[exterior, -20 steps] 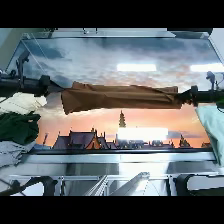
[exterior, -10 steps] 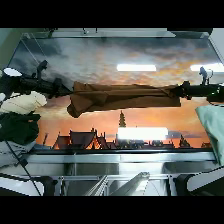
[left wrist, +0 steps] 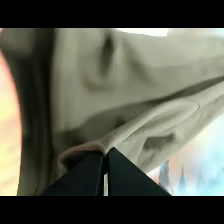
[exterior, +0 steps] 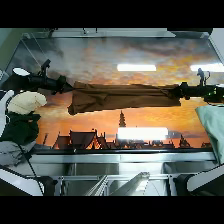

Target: Fold the shirts.

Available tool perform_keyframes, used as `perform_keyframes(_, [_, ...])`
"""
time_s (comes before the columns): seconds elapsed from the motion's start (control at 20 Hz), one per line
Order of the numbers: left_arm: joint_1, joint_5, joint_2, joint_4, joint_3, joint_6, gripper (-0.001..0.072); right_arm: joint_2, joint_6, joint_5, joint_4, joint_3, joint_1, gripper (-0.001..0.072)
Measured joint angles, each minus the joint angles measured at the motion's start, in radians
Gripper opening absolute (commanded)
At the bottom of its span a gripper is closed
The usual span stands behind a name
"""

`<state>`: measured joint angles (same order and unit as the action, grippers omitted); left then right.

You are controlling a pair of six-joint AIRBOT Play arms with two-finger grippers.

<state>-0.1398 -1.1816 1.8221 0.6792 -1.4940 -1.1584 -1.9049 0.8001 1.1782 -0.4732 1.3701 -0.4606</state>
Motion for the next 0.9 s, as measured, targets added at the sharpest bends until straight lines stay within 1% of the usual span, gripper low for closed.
perform_keyframes(0.2, [0.044,0.006,0.036,0.011,-0.129,0.008,0.0023,-0.002,-0.008,-0.01,0.0,0.0,0.0,0.0018])
perform_keyframes(0.35, [0.079,-0.023,0.093,0.027,-0.214,0.006,0.0022,-0.002,-0.009,-0.015,-0.001,0.0,0.0,0.0019])
perform_keyframes(0.55, [0.108,-0.041,0.171,0.089,-0.301,-0.019,0.0022,-0.002,-0.013,-0.015,-0.002,0.0,0.0,0.002])
perform_keyframes(0.6, [0.111,-0.04,0.187,0.097,-0.319,-0.02,0.0022,-0.002,-0.014,-0.018,-0.002,0.0,0.0,0.0032])
perform_keyframes(0.65, [0.114,-0.038,0.203,0.103,-0.335,-0.025,0.0022,-0.002,-0.016,-0.021,-0.003,0.0,0.0,0.015])
perform_keyframes(0.7, [0.116,-0.037,0.215,0.105,-0.348,-0.027,0.0022,-0.002,-0.016,-0.026,-0.004,0.0,0.0,0.0324])
perform_keyframes(0.75, [0.117,-0.036,0.225,0.11,-0.357,-0.027,0.0022,-0.002,-0.016,-0.029,-0.004,0.0,0.0,0.0361])
perform_keyframes(0.9, [0.124,-0.032,0.241,0.117,-0.372,-0.031,0.0023,-0.002,-0.016,-0.047,-0.004,0.002,-0.002,0.0362])
